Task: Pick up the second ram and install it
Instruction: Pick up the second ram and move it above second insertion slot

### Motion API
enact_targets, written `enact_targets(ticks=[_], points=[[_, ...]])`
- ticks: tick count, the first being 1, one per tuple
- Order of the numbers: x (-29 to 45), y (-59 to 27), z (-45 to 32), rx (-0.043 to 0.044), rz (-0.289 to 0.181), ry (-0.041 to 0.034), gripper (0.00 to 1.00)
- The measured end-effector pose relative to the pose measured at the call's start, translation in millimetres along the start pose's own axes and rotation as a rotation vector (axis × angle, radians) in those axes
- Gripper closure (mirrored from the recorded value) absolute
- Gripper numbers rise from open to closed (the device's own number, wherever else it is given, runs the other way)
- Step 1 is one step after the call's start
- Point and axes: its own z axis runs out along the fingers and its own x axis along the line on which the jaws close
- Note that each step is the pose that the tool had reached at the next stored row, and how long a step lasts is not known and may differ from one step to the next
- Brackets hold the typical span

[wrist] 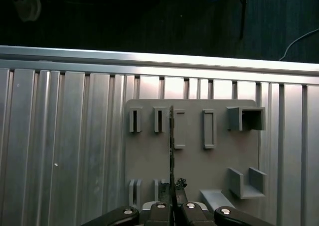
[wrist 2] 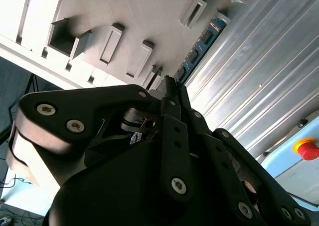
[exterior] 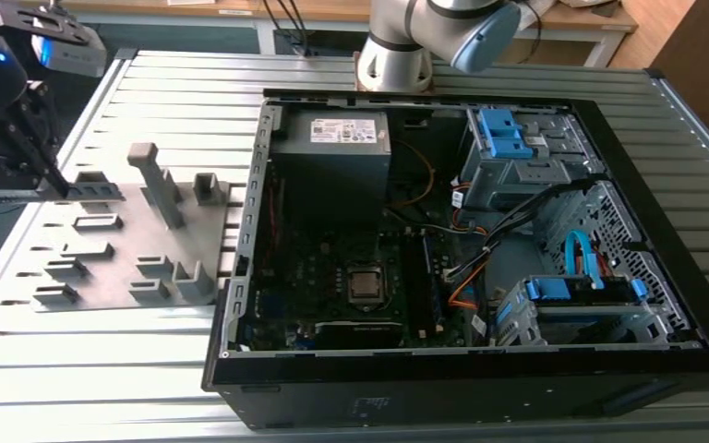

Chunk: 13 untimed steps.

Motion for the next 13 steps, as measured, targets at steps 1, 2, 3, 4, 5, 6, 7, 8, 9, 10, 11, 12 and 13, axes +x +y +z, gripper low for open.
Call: enact_targets(ticks=[1,2,3,4,5,6,7,8,9,10,11,12,13], points=[[-0.3,0.0,-2.1,0.0,0.0,0.0,0.86],[-0.4,0.1,-3.9,0.0001,0.0,0.0,0.86],[-0.4,0.1,-4.9,0.0001,0.0,0.0,0.86],[-0.4,0.2,-5.3,0.0002,0.0,-0.0001,0.86],[-0.5,0.2,-5.8,0.0003,0.0,-0.0001,0.86],[-0.5,0.2,-6.5,0.0,0.0,0.0,0.86],[-0.6,0.2,-7.3,-0.0001,0.0,0.0001,0.86],[-0.6,0.3,-8.0,0.0001,0.0,0.0,0.86],[-0.6,0.3,-8.8,0.0001,0.0,0.0,0.86],[-0.6,0.3,-9.6,0.0,0.0,0.0,0.86],[-0.7,0.4,-10.6,0.0001,0.0,0.0,0.86],[-0.7,0.4,-11.7,0.0,0.0,0.0,0.86],[-0.8,0.5,-12.9,0.0001,0.0,0.0,0.86]])
